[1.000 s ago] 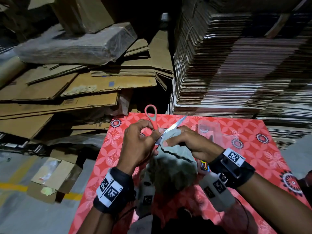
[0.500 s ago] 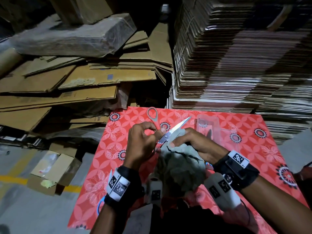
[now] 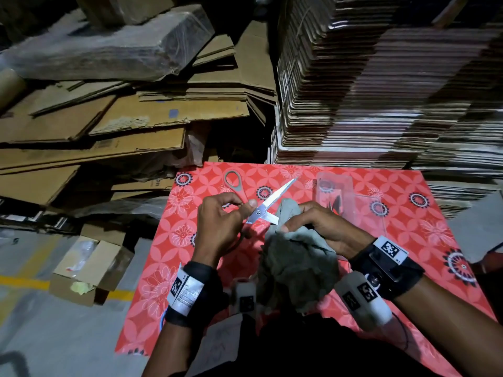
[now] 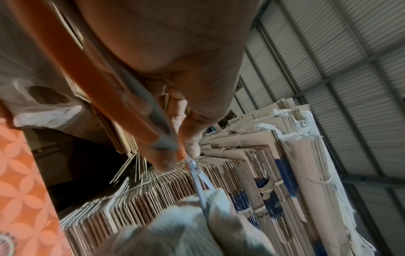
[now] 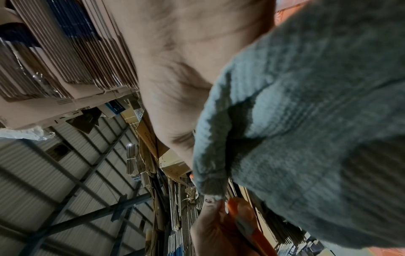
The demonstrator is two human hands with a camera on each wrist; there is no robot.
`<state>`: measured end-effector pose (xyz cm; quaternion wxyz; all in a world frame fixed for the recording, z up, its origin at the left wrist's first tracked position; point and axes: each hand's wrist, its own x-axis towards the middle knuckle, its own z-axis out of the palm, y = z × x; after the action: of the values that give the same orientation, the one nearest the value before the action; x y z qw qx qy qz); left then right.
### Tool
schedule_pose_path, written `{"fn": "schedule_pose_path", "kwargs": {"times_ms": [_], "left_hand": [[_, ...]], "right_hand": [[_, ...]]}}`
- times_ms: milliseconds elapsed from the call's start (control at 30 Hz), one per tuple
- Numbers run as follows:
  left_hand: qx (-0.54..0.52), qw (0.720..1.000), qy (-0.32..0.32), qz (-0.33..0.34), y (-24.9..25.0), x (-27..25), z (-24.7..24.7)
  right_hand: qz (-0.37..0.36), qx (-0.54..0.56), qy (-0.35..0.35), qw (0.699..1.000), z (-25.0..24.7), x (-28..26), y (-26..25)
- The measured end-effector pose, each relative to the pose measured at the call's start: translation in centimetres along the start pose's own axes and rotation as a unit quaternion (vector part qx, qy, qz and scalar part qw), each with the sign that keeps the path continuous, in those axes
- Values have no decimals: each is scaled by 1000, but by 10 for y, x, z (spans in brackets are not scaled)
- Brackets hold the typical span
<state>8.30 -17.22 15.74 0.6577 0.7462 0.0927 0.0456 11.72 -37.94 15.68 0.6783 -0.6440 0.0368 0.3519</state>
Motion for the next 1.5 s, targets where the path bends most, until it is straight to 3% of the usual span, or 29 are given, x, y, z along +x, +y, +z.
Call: {"fn": "schedule_pose_path", "kwargs": {"times_ms": [533,700,800,933,1100,1300,1400,1433,1500], "left_hand": [[4,1000,12,27,6,2,-5],[-19,989,136,48,3,24,-45],[-46,984,163,56,2,32,-53],[-108,981,158,30,6,27,-45],[-188,973,130,-11,6,20,-35],[-212,971,113,-15,9,13,-28],[-207,972,115,-14,9,12,-28],[-206,972,113,-14,10,11,-28],[-211,971,110,-14,11,10,-28]], "right_hand": [[-24,4,-40,999,-23,-7,1],[6,2,-8,1000,-43,-6,3],[-35,-35,-23,998,-33,-7,-4],[-147,-103,-4,984,-19,-11,-18],[-219,-323,31,920,-27,2,-21],[-259,-572,43,777,-34,7,-18],[-327,-611,128,709,-28,8,-24],[-358,-584,155,712,-26,9,-25],[-402,-495,191,746,-28,12,-22]]}}
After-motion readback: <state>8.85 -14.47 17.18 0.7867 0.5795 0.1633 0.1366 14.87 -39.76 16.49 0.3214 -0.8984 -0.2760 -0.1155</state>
